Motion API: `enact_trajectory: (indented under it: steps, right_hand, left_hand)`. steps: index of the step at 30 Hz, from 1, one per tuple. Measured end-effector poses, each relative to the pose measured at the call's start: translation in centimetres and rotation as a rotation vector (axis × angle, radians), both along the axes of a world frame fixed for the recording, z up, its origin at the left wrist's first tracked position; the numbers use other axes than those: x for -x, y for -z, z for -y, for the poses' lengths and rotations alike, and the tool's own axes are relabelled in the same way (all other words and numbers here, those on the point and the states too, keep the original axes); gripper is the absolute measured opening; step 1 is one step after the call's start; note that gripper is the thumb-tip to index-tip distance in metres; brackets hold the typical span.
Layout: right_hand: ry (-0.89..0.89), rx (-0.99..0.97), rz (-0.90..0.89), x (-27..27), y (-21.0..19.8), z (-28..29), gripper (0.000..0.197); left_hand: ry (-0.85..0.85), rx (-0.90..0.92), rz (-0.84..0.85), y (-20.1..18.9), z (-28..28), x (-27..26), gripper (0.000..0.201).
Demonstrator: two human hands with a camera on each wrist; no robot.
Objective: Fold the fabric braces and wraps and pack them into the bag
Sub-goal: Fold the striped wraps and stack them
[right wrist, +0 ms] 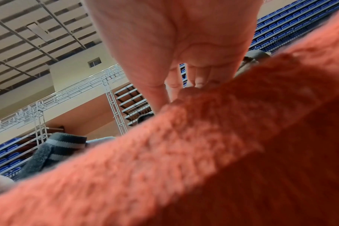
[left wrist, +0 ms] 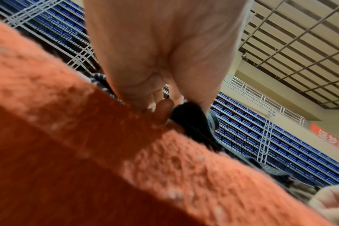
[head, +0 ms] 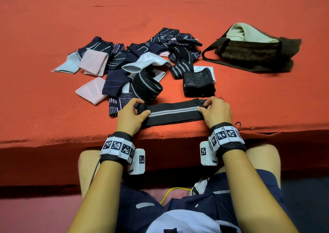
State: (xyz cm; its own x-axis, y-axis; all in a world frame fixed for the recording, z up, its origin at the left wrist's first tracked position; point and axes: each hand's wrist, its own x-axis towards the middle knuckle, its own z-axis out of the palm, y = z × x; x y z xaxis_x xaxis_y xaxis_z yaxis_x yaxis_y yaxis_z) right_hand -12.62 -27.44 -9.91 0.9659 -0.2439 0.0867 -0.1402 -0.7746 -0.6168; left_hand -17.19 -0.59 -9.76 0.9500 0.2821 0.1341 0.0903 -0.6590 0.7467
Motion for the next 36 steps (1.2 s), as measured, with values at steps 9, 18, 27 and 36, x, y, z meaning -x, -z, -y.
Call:
enact_trajectory:
  steps: [9,18,27,36]
  right_hand:
    - [0.094,0.082,0.014,0.6,0.1,0.5,0.047]
    - [0.039,-0.088,-0.054,0.5,-1.2,0.6,0.069]
    - [-0.025,-0.199,-0.008,1.7,-2.2,1.4,0.088]
    - [-0.059,-0.106,-0.036,1.1,-1.7,1.2,0.030]
  left_hand:
    - [-0.027,-0.211,0.010,-1.1,1.8,0.3,0.047]
    - [0.468,-0.444,0.042,-1.5,9.7,-0.3,0.036]
    - [0.556,-0.618,-0.132,0.2,13.7,-0.4,0.063]
    - [0.573,-0.548,-0.141,0.0,13.4,-0.4,0.070]
